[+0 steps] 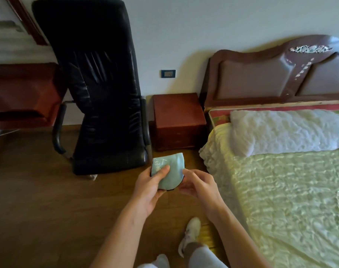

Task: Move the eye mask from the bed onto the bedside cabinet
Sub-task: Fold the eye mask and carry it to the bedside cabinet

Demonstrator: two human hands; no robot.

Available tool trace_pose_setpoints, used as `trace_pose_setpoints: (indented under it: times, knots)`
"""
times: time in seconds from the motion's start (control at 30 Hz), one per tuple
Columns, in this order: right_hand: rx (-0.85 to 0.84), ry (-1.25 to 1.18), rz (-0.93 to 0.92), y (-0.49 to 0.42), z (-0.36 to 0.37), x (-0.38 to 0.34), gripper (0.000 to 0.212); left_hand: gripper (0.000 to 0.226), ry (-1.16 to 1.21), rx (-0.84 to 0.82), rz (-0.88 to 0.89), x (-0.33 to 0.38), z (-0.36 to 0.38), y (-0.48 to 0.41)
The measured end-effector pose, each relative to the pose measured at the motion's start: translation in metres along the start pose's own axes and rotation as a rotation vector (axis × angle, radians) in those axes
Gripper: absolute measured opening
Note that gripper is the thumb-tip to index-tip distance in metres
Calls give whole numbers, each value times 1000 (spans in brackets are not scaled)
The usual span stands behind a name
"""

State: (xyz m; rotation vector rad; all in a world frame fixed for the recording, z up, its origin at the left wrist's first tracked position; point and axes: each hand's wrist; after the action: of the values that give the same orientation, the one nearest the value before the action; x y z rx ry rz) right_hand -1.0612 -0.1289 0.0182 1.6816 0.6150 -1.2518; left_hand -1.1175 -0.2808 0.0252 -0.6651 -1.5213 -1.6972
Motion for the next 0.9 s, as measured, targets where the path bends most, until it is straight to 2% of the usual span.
trace_pose_setpoints:
  times: [0.1, 0.23, 0.4, 0.57, 0.9]
  knots:
    - [10, -6, 24, -44, 3, -11, 32, 41, -15, -2, -15, 16, 21, -40]
    - [20, -12, 24, -115, 5, -32, 45, 40, -29, 4, -11, 38, 59, -99]
    - [-20, -10, 12, -225, -2, -68, 28, 36, -24, 11, -11, 80, 123, -178]
    - [-30, -38, 29, -324, -10, -117, 34, 40, -13, 1, -6, 128, 189, -248]
    - [-47, -67, 145, -449, -10, -160, 20, 47, 5, 68, -43, 179, 256, -341]
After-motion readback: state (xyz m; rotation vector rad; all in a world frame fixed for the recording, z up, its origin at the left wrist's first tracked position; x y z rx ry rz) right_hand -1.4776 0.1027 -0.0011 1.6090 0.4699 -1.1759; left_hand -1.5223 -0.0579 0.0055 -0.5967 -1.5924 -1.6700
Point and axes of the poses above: each hand's wrist, its own y-axis away from the middle knuckle, its own z-axis out of the palm, x = y × z, and after that the axes turned 13 degrees about x, right-handed
